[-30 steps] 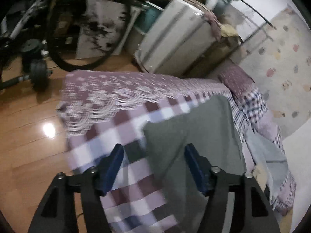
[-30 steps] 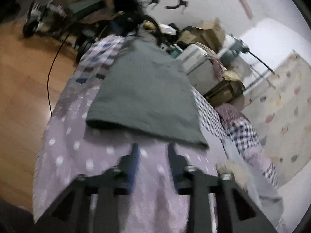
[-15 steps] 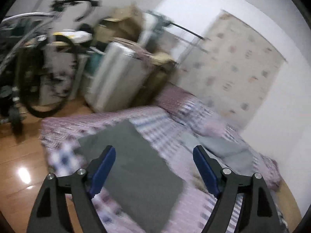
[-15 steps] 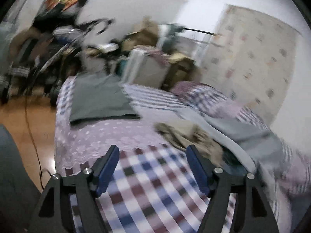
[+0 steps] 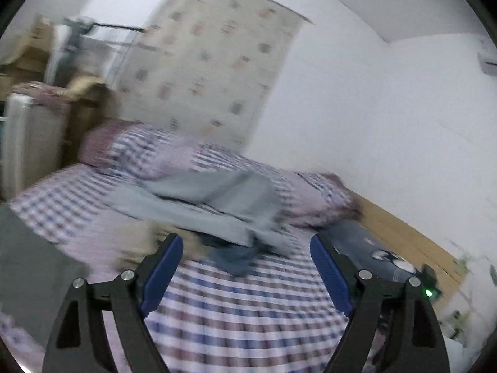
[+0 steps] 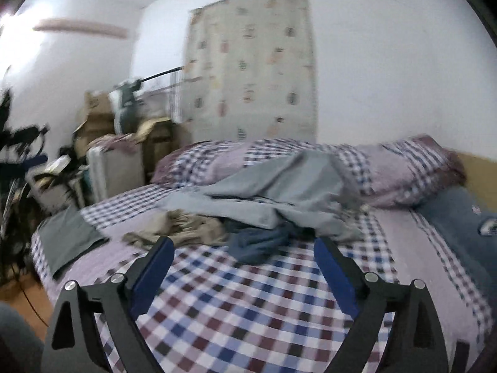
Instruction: Fold clothes
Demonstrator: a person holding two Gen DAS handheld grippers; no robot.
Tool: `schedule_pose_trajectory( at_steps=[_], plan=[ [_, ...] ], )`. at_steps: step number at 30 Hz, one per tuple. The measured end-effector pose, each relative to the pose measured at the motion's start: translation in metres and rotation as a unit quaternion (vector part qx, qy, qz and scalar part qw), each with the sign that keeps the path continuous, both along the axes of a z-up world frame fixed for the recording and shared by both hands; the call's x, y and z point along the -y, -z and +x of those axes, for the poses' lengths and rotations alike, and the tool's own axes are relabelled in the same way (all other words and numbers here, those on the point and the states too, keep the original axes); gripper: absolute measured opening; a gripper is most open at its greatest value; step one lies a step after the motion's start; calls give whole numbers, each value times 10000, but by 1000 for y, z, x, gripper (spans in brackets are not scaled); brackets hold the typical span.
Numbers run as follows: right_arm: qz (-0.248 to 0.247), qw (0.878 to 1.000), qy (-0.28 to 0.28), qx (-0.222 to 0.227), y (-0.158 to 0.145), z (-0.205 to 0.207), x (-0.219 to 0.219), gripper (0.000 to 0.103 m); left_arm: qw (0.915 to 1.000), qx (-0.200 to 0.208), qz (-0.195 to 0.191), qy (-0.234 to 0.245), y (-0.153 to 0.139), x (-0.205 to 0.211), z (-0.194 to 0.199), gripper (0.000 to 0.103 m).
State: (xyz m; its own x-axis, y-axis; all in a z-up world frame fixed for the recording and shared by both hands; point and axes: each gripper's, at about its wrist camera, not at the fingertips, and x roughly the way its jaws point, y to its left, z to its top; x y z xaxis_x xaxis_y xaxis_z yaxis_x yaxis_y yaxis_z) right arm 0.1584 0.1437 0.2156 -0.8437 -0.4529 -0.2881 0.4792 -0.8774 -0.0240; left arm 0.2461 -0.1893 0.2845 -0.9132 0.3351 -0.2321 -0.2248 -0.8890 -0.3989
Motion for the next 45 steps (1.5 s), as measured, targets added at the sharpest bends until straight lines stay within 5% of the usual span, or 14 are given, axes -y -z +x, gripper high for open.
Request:
schedule_pose_trajectory(
  at_steps=[6, 12, 26, 36, 45],
  plan=[
    [-359, 9954, 729, 511, 10, -37, -43, 100, 9959, 467, -687, 348, 39, -98, -64, 87],
    [-394, 9828, 1193, 1350, 48, -83, -59, 100, 9858, 1073, -1292, 78, 98, -150, -112, 87],
    [132, 9717, 1325, 1949, 130, -153, -54, 100, 9689, 1759, -1691, -407, 187, -171, -201, 87],
    [216, 9517, 1506, 2668, 185, -179, -67, 100, 9396, 2621, -2109, -635, 248, -190, -241, 87],
    [165, 9338, 1876, 3042, 210, -192, -70, 100, 9323, 2567, -2423, -791, 270, -199, -247, 87]
  ],
)
